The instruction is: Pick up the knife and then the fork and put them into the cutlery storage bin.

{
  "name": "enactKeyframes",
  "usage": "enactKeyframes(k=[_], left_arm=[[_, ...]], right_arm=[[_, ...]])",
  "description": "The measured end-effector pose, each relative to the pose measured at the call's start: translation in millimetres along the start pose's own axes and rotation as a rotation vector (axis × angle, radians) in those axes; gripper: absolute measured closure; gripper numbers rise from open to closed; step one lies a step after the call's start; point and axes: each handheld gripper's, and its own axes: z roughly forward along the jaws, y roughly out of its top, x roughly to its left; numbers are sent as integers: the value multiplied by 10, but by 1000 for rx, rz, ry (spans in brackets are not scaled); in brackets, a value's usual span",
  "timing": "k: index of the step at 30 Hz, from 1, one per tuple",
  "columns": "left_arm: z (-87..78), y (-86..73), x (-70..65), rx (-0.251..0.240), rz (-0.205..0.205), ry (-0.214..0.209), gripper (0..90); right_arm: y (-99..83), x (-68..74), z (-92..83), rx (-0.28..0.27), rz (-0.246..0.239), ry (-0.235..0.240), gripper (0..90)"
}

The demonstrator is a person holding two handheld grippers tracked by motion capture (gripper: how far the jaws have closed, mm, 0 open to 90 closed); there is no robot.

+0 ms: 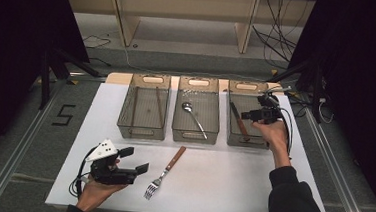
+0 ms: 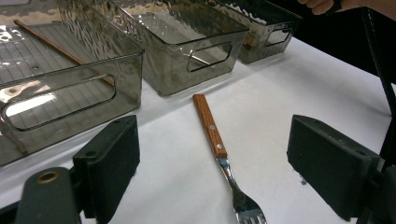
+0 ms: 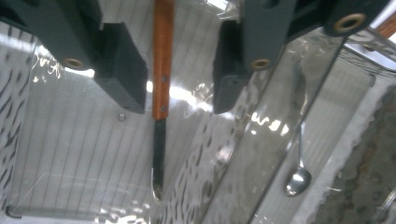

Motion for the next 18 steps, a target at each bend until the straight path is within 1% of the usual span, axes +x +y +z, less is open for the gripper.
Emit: enactKeyframes(k=[2,5,7,9,11,14,18], left_arm=[[1,0,1,1,-1,1,168],[2,1,0,4,0,3,168],[6,-1,-1,5,-2,5,168],[6,-1,-1,6,-2,5,168],[6,1,0,4,-3,5,167],[6,2,-3,3,0,5,168],[-1,1,-2,-1,0,5,167]], right_arm=[[-3,21,-32,-7,-11,8,503],[-9,64,-78,-24,-31,17,439],[-16,102,-115,-43,-50,34,408],[-27,162,-172,-69,-74,59,397],[-42,253,-238,-94,-114,92,394],[-77,427,-325,-119,-173,122,388],[-158,644,-395,-140,-232,168,367]])
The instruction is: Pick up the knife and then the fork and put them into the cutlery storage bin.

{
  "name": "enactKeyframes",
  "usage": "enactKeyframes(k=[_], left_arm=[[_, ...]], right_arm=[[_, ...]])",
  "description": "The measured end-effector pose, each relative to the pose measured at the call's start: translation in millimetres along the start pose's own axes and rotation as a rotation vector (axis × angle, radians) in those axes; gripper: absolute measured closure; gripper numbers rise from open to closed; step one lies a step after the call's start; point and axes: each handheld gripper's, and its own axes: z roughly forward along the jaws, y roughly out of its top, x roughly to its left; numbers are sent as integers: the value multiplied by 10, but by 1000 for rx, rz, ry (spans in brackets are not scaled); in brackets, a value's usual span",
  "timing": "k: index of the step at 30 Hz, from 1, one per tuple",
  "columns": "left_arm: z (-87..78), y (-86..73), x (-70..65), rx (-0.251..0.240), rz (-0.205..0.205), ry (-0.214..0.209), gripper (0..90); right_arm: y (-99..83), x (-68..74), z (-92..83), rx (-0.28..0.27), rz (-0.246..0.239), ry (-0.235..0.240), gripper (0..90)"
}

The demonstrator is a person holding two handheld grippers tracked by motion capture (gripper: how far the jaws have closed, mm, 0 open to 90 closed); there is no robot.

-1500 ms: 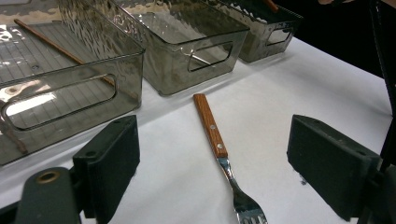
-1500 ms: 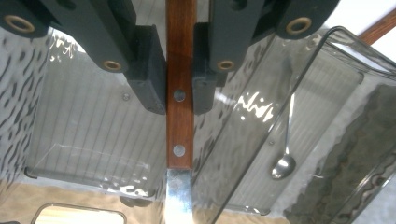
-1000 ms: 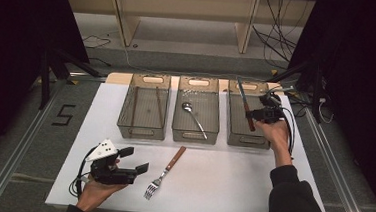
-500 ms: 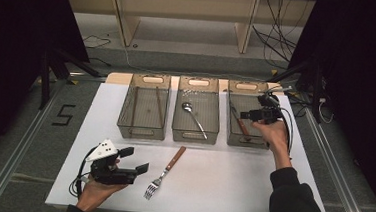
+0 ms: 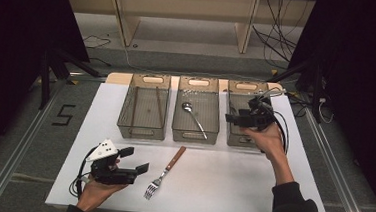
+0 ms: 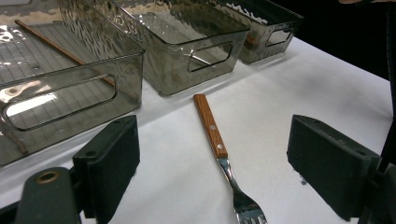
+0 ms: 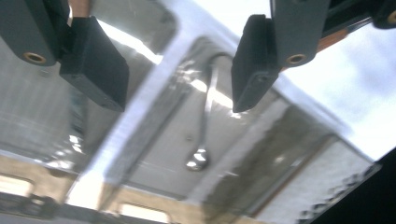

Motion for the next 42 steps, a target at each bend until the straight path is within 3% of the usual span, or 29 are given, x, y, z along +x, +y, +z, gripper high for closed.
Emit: enactKeyframes(k=[8,18,23,35,42], left_arm=[[-17,1,12,-6,0,2,167],[-40,2,55,-15,-9,16,167],[-44,3,54,-17,-7,18,167],[-55,4,58,-25,-7,20,168],[-58,5,55,-27,-6,20,167]], right_arm=[[-70,273,-5,-20,-23,77,327],[-173,544,105,-17,-64,129,312],[-221,664,186,-3,-79,170,400],[-321,927,415,44,-145,213,606],[-361,1088,621,83,-198,219,845]])
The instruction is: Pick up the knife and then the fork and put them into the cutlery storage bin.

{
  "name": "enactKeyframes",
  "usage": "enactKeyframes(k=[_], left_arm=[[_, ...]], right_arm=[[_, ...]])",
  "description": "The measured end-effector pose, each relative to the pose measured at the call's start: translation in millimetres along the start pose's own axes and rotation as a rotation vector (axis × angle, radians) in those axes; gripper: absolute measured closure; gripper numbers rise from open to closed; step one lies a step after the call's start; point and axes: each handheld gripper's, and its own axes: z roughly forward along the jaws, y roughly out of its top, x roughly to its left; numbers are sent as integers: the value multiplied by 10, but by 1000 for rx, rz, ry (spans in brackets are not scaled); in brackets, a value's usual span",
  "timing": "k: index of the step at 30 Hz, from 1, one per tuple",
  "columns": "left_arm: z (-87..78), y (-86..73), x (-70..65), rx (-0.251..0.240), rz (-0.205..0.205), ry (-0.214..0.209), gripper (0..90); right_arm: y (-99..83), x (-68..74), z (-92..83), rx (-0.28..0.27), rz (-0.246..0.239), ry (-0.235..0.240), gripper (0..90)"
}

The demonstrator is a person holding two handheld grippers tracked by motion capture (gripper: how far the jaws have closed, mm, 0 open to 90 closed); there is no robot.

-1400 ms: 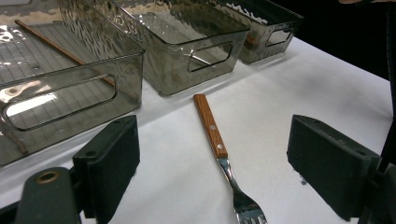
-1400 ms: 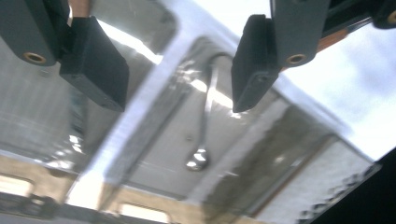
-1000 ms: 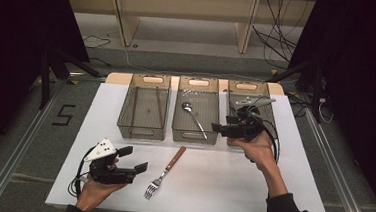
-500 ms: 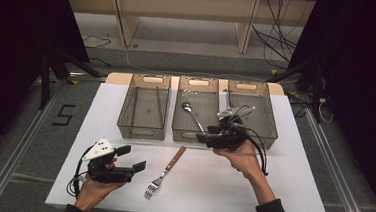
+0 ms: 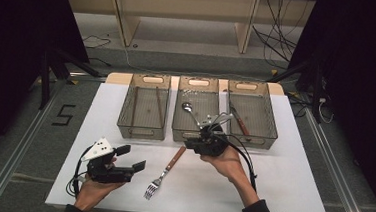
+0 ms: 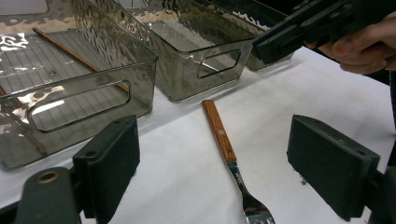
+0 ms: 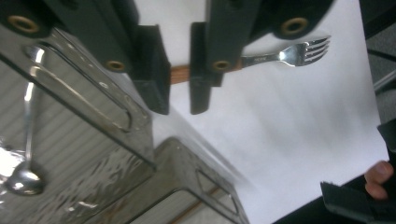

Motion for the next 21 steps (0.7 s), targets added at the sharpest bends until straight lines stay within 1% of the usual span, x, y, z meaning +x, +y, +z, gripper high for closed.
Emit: enactKeyframes(k=[2,3,6,9,12,13,14,16,19,21], left_arm=[[-1,-1,1,0,1,0,168],[-1,-1,1,0,1,0,168],[-2,-1,1,0,2,-1,167],[-4,-2,3,0,3,-3,168],[-3,-3,3,0,1,-3,168],[-1,-4,2,0,1,-5,168],[-1,-4,0,1,2,-5,167],[-2,-4,-2,2,2,-6,167],[-4,-5,0,1,1,-7,168],[-5,-6,2,3,0,-7,167]], right_arm=[[3,25,88,18,-16,-6,891],[4,37,136,30,-16,-5,900],[4,45,299,66,-23,-5,900],[5,34,478,93,-48,-19,900],[22,30,633,121,-41,-32,900],[26,20,685,129,-46,-36,900],[33,14,734,142,-37,-35,900],[44,-3,827,171,-42,-45,900],[54,-38,924,203,-51,-57,900],[46,-47,964,225,-36,-60,900]])
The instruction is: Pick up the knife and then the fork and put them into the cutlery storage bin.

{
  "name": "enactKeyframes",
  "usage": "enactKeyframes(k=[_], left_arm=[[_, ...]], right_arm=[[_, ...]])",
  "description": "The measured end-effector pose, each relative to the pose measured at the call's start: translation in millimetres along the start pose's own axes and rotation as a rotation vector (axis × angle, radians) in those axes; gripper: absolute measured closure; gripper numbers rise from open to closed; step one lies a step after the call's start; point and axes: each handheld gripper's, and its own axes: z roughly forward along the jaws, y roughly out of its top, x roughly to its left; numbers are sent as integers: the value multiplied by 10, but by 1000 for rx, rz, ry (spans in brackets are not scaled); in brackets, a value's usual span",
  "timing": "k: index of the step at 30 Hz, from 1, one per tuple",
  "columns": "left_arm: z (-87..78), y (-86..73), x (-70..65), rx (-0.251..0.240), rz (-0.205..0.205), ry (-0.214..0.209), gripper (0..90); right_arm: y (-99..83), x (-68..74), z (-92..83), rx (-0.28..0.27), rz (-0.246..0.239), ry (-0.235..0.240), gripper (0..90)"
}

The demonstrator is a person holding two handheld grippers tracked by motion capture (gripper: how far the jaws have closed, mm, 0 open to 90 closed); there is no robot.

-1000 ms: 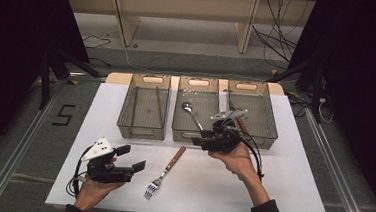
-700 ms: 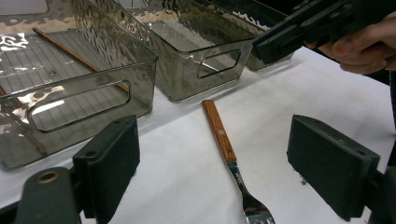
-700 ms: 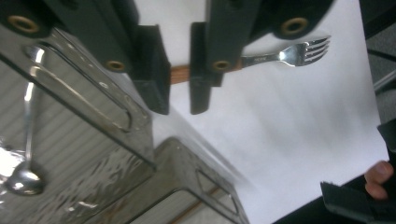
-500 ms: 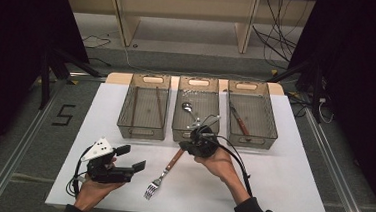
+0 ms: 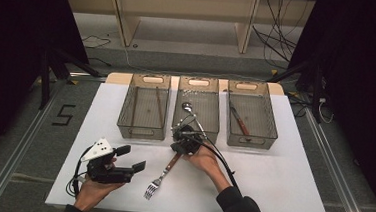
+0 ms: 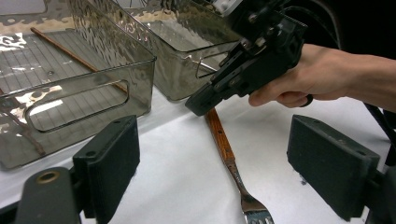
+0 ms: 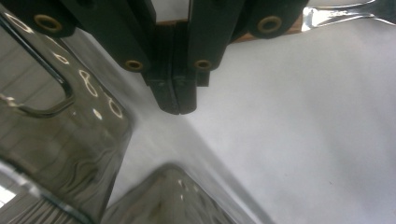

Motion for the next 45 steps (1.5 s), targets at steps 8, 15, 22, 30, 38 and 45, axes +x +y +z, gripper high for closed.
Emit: enactKeyframes(k=[8,15,22,30,38,45], left_arm=[[-6,0,0,-3,2,-1,167],[10,12,-8,-5,-4,0,168],[35,23,-13,-4,-1,0,167],[20,20,-15,-6,-2,1,168],[0,10,-11,-10,-4,-1,168],[3,10,-15,-9,-3,-2,168]], right_arm=[[-83,2,-80,83,-32,-21,900],[-346,3,-305,133,-48,-21,900],[-609,10,-538,155,-74,5,900],[-584,100,-713,152,-247,55,662],[-469,298,-609,251,-422,120,401],[-442,322,-480,330,-484,95,409]])
